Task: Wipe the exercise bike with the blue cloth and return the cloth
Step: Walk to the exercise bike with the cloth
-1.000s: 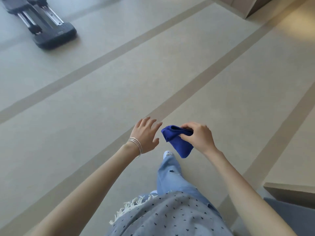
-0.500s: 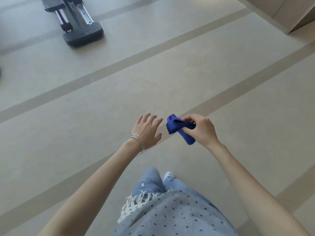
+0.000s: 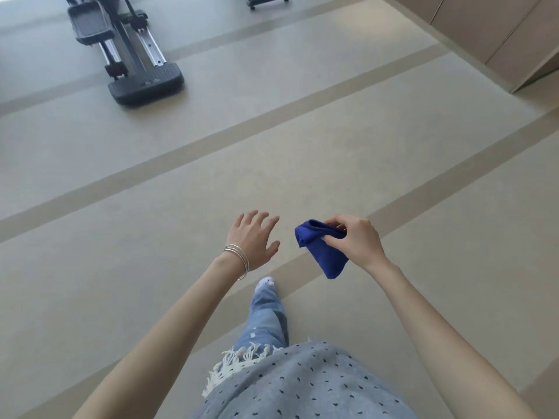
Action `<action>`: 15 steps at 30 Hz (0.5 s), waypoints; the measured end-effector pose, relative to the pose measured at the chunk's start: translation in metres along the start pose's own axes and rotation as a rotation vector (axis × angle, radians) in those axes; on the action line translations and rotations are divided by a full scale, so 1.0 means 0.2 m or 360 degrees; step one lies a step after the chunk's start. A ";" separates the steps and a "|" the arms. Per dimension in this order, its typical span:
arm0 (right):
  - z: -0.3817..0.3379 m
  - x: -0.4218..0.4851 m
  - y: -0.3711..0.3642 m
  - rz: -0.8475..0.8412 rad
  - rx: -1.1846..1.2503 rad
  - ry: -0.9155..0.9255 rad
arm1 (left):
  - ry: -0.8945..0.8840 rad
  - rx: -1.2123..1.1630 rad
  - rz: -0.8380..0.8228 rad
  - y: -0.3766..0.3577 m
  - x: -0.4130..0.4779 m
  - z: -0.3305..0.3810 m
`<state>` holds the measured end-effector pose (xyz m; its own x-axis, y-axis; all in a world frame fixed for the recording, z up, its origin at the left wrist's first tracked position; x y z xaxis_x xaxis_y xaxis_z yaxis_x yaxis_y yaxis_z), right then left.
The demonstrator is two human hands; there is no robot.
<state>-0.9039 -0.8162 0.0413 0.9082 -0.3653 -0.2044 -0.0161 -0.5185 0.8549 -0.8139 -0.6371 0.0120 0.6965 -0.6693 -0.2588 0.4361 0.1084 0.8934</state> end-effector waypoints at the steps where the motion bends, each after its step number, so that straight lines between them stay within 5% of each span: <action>1: -0.02 0.08 0.02 0.0005 -0.0001 -0.0013 | 0.0014 -0.0009 0.0006 0.05 0.07 -0.04; 15: -0.38 1.01 0.10 0.0054 0.0021 -0.0033 | -0.0012 -0.0040 -0.0003 0.52 0.86 -0.50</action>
<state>-0.6896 -0.8411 0.0538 0.8982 -0.3985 -0.1854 -0.0523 -0.5159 0.8551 -0.5928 -0.6674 0.0238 0.6913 -0.6751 -0.2577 0.4519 0.1256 0.8832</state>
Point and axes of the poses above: each hand's wrist, its own x-axis towards the middle knuckle, its own y-axis out of the back of the hand, z = x × y, the point moved 9 cm from there along x, towards the middle knuckle, and after that the axes turned 13 degrees about -x, right-handed, at the moved point
